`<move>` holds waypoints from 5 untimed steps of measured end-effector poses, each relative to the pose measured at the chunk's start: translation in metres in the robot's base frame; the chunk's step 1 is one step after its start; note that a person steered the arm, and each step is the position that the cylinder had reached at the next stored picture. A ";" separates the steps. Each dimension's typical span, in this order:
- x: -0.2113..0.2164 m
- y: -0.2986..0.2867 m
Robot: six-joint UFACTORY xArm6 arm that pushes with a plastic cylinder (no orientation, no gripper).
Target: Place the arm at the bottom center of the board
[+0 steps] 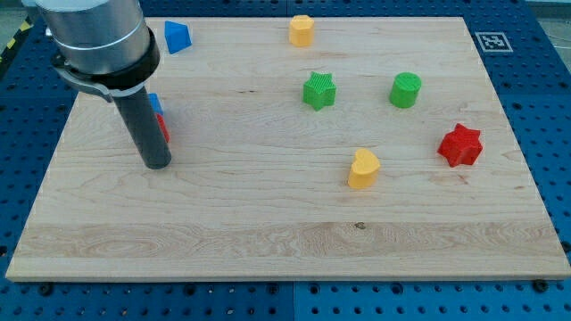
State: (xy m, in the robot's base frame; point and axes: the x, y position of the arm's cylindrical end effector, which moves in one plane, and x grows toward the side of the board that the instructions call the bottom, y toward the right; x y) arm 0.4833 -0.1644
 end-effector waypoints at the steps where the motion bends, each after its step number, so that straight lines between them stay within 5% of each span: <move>1: 0.004 0.020; 5: 0.025 0.051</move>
State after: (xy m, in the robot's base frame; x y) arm 0.5085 -0.1134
